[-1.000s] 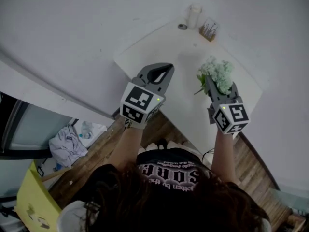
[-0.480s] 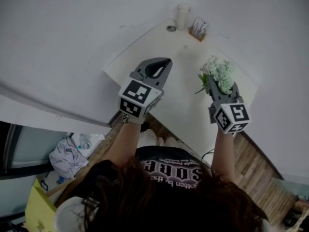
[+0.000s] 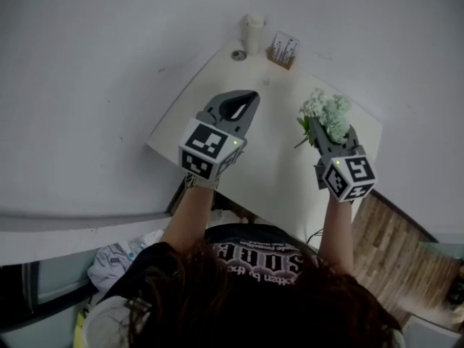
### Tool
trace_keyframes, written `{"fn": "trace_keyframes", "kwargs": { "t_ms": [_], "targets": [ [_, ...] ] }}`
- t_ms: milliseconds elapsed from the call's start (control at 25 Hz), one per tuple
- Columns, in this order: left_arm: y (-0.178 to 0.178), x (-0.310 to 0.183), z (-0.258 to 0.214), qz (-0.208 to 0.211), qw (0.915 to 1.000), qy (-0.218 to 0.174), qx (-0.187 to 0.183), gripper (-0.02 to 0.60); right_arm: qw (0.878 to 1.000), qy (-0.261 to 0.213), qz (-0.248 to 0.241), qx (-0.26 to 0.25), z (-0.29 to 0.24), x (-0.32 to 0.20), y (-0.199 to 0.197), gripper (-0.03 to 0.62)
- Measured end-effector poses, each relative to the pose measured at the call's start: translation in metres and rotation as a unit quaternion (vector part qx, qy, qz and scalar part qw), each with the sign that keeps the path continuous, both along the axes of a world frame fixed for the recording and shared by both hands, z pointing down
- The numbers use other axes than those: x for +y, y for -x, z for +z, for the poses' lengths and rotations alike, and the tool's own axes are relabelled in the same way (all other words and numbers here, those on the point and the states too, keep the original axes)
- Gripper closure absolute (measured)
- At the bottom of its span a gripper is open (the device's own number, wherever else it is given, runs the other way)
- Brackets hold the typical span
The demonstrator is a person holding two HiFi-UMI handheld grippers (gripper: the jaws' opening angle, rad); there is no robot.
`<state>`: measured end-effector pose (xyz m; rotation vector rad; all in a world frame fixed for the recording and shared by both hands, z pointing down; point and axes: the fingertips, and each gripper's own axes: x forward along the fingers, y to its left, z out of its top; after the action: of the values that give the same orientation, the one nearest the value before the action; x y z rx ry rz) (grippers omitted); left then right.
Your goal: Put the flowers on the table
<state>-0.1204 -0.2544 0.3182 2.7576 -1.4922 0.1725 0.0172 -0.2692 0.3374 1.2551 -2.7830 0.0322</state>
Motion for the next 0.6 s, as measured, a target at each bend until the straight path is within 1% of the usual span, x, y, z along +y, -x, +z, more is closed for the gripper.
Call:
{"fn": "trace_keyframes", "kwargs": {
  "t_ms": [200,360,600],
  "targets": [
    [0.014,-0.036,-0.002,0.033,0.9994,0.004,0.008,0.580,0.999,0.036,0.019,0.020,0.011,-0.024,0.016,0.468],
    [0.024,-0.063,0.003,0.049,0.9987,0.012,0.007,0.580,0.997,0.051,0.037,0.033,0.018,-0.044,0.024,0.468],
    [0.029,-0.098,0.004,0.079,0.9967,0.013,0.015,0.580,0.995,0.069,0.060,0.040,0.033,-0.070,0.036,0.468]
  ]
}}
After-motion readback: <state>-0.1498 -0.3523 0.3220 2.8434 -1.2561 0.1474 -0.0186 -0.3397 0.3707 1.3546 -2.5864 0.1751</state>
